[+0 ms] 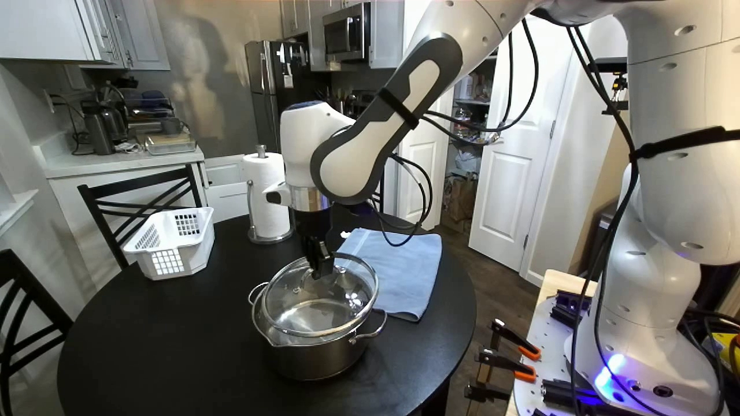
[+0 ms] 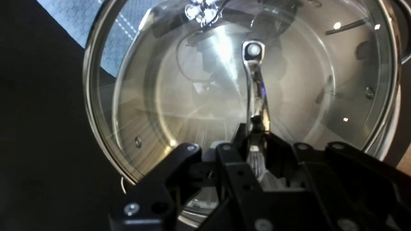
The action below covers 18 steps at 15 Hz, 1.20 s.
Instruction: Lift the lid from the towel and use it to cover the pot
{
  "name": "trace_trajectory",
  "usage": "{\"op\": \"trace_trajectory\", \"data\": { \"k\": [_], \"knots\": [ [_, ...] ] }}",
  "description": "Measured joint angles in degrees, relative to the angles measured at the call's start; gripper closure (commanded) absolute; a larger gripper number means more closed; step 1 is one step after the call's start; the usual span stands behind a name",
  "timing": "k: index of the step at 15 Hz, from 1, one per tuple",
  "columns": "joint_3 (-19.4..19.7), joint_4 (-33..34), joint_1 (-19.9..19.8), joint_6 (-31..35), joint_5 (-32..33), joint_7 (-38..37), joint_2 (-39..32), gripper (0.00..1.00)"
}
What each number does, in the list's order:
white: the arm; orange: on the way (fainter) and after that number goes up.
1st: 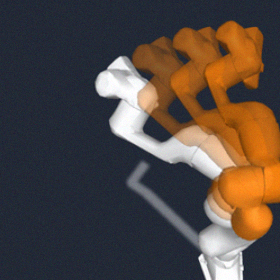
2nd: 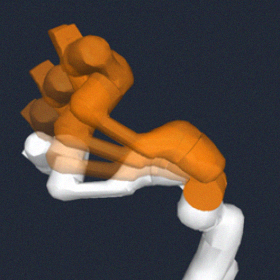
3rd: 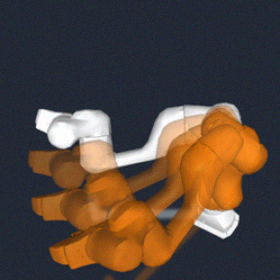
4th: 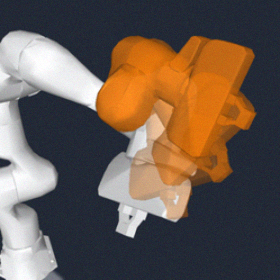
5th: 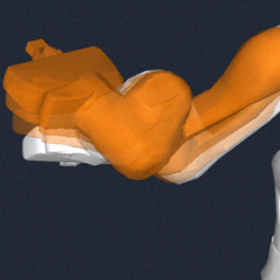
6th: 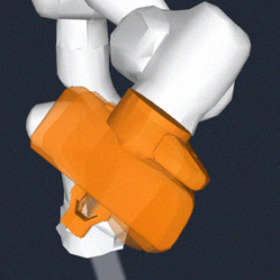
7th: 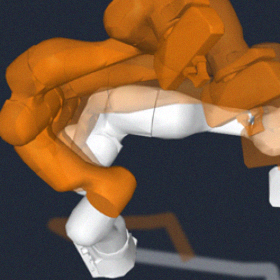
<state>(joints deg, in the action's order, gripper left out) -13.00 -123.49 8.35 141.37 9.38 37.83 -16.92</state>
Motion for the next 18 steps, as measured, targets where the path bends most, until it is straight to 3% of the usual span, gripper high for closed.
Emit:
{"op": "trace_trajectory", "data": {
  "k": [8,18],
  "knots": [
    [-1.8,0.0,-0.7,0.0,-5.6,6.9,0.0,0.98],
    [-1.8,0.0,-1.4,2.0,-5.8,9.0,-0.6,0.98]
  ]
}}
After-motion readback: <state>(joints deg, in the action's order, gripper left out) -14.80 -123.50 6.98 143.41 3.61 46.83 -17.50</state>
